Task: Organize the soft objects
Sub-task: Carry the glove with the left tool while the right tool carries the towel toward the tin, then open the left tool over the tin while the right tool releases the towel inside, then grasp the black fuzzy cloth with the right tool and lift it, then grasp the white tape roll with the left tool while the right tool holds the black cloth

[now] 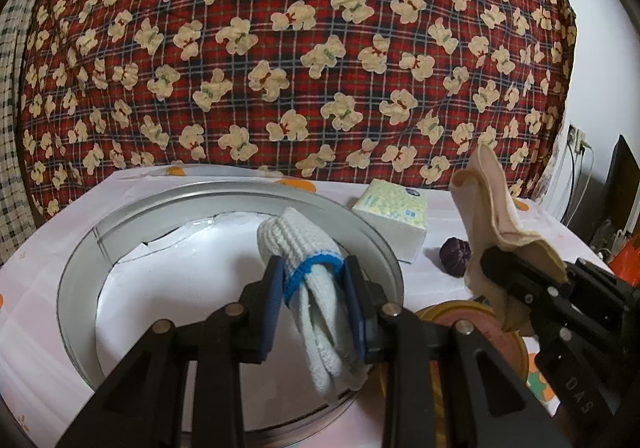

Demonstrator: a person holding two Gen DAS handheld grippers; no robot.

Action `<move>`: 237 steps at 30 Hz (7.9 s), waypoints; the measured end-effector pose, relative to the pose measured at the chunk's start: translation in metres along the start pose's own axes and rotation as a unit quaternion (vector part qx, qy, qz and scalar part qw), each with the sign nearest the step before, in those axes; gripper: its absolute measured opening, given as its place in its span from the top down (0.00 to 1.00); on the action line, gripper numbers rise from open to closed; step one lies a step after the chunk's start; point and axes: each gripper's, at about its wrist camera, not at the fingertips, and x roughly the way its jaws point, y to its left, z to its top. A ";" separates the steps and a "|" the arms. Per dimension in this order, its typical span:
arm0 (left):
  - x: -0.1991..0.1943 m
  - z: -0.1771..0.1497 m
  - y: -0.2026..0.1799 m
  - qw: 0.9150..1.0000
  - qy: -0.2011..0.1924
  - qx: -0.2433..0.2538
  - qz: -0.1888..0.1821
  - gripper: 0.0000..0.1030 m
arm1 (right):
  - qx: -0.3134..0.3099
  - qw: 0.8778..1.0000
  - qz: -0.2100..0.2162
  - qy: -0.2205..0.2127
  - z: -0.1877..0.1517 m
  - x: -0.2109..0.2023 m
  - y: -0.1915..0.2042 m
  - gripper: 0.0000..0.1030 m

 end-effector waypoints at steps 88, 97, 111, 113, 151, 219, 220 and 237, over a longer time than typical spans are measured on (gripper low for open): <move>0.000 0.014 -0.050 0.995 0.090 0.037 -0.036 0.09 | 0.144 0.976 -0.081 0.142 -0.042 -0.039 -0.181 0.41; 0.003 0.009 -0.082 0.992 0.096 0.055 -0.055 0.09 | 0.154 0.971 -0.041 0.175 -0.055 -0.022 -0.183 0.40; 0.007 0.003 -0.096 0.990 0.105 0.067 -0.062 0.09 | 0.138 0.963 -0.048 0.226 -0.062 0.000 -0.177 0.39; 0.006 0.002 -0.098 0.990 0.105 0.069 -0.063 0.09 | 0.143 0.961 -0.043 0.231 -0.063 0.002 -0.179 0.39; 0.011 -0.005 -0.131 0.986 0.115 0.087 -0.085 0.09 | 0.149 0.953 -0.074 0.252 -0.066 0.014 -0.195 0.39; 0.096 0.006 -0.206 0.966 0.224 0.063 -0.115 0.83 | 0.196 0.971 -0.138 0.007 -0.042 -0.071 -0.215 0.91; 0.090 0.005 -0.206 0.968 0.213 0.067 -0.116 0.83 | 0.196 0.971 -0.139 0.007 -0.042 -0.071 -0.215 0.91; 0.043 -0.005 -0.204 0.985 0.072 0.122 -0.094 0.83 | 0.194 0.970 -0.147 -0.002 -0.041 -0.075 -0.217 0.91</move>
